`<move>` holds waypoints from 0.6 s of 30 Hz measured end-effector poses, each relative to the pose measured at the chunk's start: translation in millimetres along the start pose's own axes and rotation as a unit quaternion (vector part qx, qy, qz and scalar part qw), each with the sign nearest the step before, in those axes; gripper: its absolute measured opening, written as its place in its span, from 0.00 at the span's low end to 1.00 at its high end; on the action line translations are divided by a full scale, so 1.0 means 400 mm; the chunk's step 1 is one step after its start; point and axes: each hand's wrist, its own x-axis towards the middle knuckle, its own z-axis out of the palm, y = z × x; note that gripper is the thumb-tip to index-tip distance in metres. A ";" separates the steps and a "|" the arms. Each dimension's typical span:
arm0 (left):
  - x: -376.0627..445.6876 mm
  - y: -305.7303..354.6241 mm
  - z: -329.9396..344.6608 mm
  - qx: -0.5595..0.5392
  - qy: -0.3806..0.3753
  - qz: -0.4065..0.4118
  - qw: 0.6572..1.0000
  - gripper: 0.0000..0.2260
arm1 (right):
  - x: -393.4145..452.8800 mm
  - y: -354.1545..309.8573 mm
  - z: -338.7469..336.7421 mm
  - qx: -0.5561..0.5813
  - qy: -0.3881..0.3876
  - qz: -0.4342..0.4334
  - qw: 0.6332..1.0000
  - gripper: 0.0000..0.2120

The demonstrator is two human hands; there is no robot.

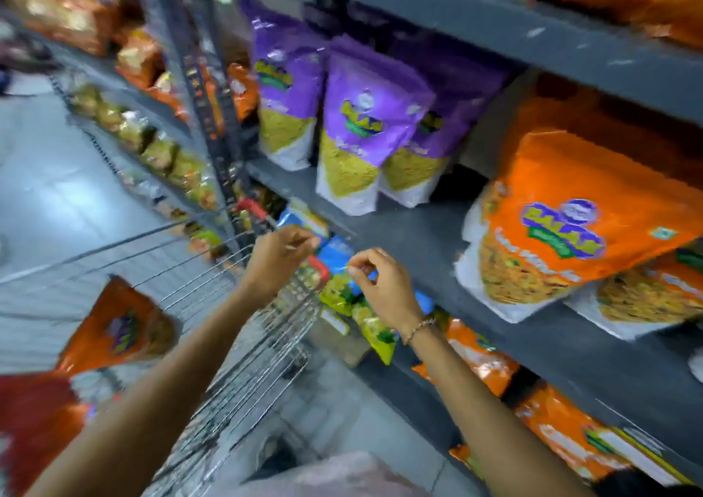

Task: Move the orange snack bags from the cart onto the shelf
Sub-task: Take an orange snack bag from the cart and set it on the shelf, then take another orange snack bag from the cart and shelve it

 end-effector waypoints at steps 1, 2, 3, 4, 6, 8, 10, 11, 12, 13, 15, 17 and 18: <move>-0.024 -0.055 -0.044 0.014 0.009 -0.030 0.999 0.07 | 0.017 -0.005 0.053 -0.007 -0.052 0.001 0.999 0.01; -0.050 -0.112 -0.086 0.024 0.018 -0.065 0.997 0.07 | 0.034 -0.011 0.104 -0.015 -0.101 0.003 0.995 0.02; -0.076 -0.167 -0.128 0.030 0.027 -0.101 0.994 0.07 | 0.051 -0.016 0.154 -0.024 -0.149 0.002 0.989 0.03; -0.107 -0.223 -0.168 0.034 0.034 -0.135 0.990 0.07 | 0.067 -0.021 0.204 -0.034 -0.192 -0.001 0.981 0.03; -0.173 -0.330 -0.239 0.050 0.054 -0.205 0.976 0.07 | 0.095 -0.031 0.302 -0.056 -0.270 -0.004 0.961 0.04; -0.238 -0.434 -0.298 0.102 0.067 -0.276 0.954 0.10 | 0.120 -0.041 0.397 -0.080 -0.333 -0.001 0.940 0.06; -0.300 -0.529 -0.341 0.186 0.042 -0.343 0.920 0.19 | 0.138 -0.054 0.489 -0.124 -0.388 -0.004 0.913 0.08; -0.330 -0.569 -0.358 0.228 0.021 -0.376 0.898 0.22 | 0.144 -0.060 0.533 -0.148 -0.417 -0.006 0.897 0.09; -0.357 -0.603 -0.369 0.259 0.000 -0.403 0.878 0.23 | 0.146 -0.066 0.574 -0.165 -0.447 -0.006 0.879 0.09; -0.380 -0.631 -0.377 0.276 -0.015 -0.422 0.864 0.23 | 0.145 -0.073 0.612 -0.177 -0.475 -0.005 0.862 0.10; -0.409 -0.674 -0.385 0.278 -0.010 -0.435 0.857 0.23 | 0.138 -0.085 0.682 -0.197 -0.511 -0.017 0.837 0.10; -0.415 -0.706 -0.390 0.275 0.038 -0.431 0.859 0.23 | 0.140 -0.099 0.740 -0.212 -0.525 -0.028 0.823 0.10; -0.411 -0.716 -0.395 0.277 0.063 -0.432 0.856 0.22 | 0.148 -0.106 0.767 -0.217 -0.528 -0.032 0.820 0.09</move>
